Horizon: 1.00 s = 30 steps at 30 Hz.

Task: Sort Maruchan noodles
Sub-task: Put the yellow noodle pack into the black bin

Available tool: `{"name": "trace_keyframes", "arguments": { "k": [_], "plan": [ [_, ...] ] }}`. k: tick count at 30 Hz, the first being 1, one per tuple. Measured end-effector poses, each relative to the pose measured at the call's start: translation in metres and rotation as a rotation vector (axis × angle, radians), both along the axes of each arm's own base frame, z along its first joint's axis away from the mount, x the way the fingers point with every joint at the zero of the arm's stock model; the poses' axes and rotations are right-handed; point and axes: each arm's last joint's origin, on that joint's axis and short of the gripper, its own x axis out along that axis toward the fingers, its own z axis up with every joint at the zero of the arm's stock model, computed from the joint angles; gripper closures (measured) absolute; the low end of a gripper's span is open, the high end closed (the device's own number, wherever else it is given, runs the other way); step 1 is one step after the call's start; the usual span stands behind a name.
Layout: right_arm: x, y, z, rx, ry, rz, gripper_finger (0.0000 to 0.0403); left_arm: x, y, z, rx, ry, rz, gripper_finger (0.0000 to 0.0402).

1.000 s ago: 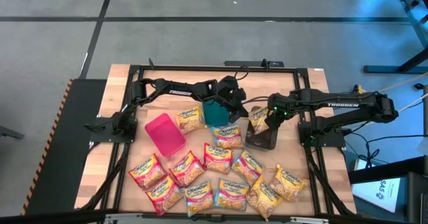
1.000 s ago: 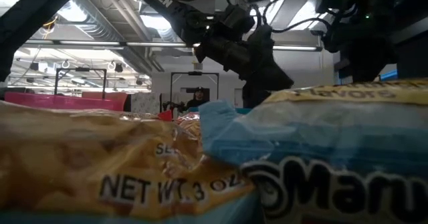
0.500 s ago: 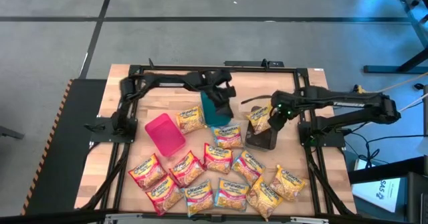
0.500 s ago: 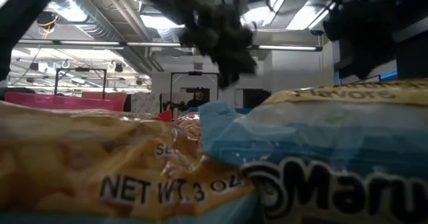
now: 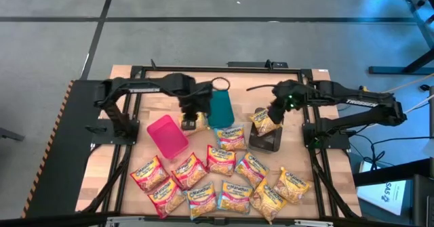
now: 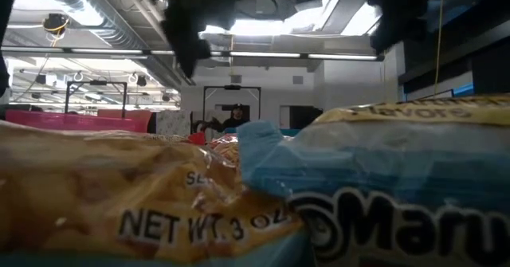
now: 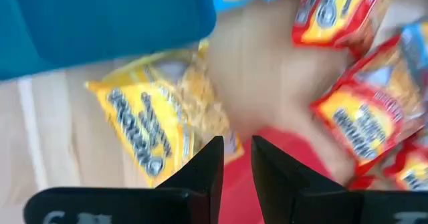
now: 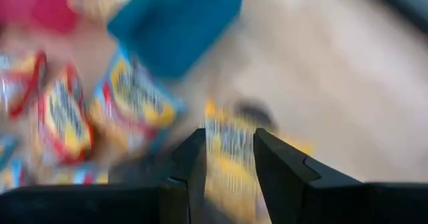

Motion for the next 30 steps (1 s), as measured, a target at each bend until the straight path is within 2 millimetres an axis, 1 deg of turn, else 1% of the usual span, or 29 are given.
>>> {"name": "trace_keyframes", "arguments": {
  "k": [3,5,8,12,15,17,22,26,30],
  "plan": [
    [0.008,-0.005,0.007,-0.098,-0.046,-0.009,0.0281,-0.028,-0.008,-0.005,-0.008,0.025,0.035,0.0332],
    [0.009,-0.011,0.010,-0.113,-0.045,-0.022,0.0281,-0.049,-0.012,-0.010,-0.014,0.003,0.099,0.0332],
    [0.012,-0.023,0.009,-0.047,-0.030,-0.027,0.0281,-0.078,-0.017,-0.019,-0.023,-0.100,0.192,0.0332],
    [0.019,-0.045,0.000,0.048,0.012,0.008,0.0281,-0.101,-0.024,-0.028,-0.008,-0.295,0.313,0.0332],
    [0.025,-0.062,-0.008,0.082,0.069,0.066,0.0281,-0.108,-0.029,-0.031,0.005,-0.431,0.371,0.0332],
    [0.026,-0.074,-0.010,0.120,0.128,0.102,0.0281,-0.108,-0.032,-0.034,0.001,-0.517,0.397,0.0332],
    [0.028,-0.098,-0.024,0.236,0.309,0.184,0.0282,-0.104,-0.037,-0.042,-0.007,-0.629,0.436,0.0332],
    [0.034,-0.102,-0.036,0.327,0.383,0.272,0.0282,-0.102,-0.037,-0.047,0.038,-0.638,0.456,0.0332],
    [0.040,-0.102,-0.044,0.370,0.393,0.334,0.0282,-0.103,-0.037,-0.052,0.066,-0.627,0.467,0.0332]
  ]
}}
